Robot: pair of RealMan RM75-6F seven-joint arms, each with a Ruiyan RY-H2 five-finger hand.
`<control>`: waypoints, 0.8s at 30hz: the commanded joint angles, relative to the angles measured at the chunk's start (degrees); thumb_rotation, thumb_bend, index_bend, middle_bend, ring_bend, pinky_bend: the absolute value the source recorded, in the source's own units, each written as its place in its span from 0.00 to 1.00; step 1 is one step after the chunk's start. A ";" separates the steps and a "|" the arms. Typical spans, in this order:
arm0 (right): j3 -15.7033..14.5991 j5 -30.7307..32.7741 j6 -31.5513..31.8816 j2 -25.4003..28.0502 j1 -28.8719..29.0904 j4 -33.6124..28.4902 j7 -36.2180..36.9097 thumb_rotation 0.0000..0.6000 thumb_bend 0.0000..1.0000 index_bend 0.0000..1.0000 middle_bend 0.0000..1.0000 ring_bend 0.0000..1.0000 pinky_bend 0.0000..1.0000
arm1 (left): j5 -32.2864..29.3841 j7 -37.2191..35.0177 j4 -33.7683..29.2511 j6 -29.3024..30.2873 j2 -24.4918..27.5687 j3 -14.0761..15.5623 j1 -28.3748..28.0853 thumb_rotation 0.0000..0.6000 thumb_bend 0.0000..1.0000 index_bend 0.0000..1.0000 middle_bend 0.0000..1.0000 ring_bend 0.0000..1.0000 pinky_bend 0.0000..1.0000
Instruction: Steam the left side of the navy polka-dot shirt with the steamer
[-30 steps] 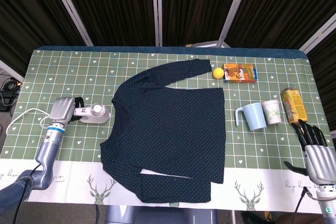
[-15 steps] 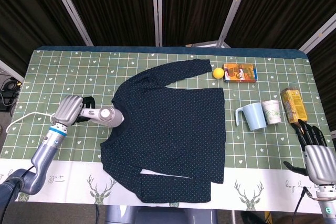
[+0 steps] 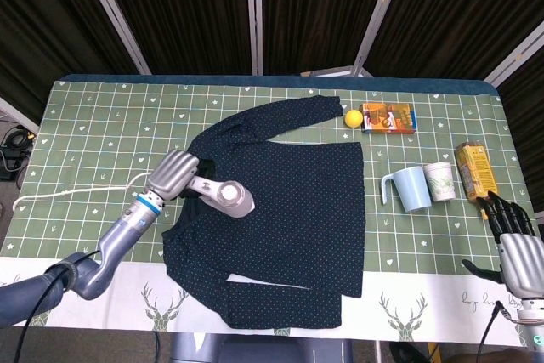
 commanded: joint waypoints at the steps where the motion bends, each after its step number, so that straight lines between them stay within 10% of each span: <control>1: 0.16 0.57 -0.47 0.16 0.09 0.35 0.71 1.00 0.00 0.00 0.00 0.00 0.00 | -2.65 2.00 2.76 -2.87 -4.52 -0.82 -2.44 1.00 0.70 0.95 0.84 0.81 1.00; 24: 0.16 0.84 -1.62 0.34 0.55 1.21 2.46 1.00 0.00 0.00 0.00 0.00 0.00 | -4.46 4.34 9.71 -5.59 -11.15 2.43 -4.18 1.00 0.70 0.96 0.84 0.81 1.00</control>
